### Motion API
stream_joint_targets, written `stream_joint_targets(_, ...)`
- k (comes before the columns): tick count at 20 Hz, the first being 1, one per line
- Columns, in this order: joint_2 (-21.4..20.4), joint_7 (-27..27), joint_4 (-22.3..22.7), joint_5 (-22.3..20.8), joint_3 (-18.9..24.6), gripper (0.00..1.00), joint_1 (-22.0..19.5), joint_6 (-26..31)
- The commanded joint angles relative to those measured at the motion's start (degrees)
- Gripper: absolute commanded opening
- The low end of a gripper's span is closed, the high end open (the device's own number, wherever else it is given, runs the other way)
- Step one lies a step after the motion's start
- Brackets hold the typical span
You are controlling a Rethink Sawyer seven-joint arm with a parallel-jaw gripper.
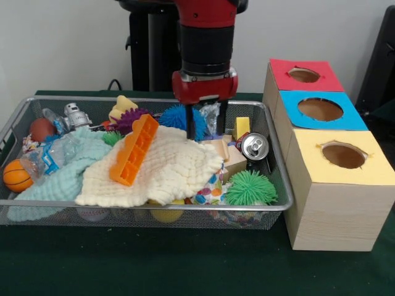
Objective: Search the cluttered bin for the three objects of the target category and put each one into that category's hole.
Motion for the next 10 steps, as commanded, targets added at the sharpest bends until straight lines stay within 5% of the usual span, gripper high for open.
stream_joint_targets(1, 6.6, -9.5, -8.0, -11.5, 1.0, 1.00, -0.6, 1.1)
stream_joint_targets(10, 13.3, 2.4, -15.1, -27.3, -10.9, 1.00, 8.4, -8.4)
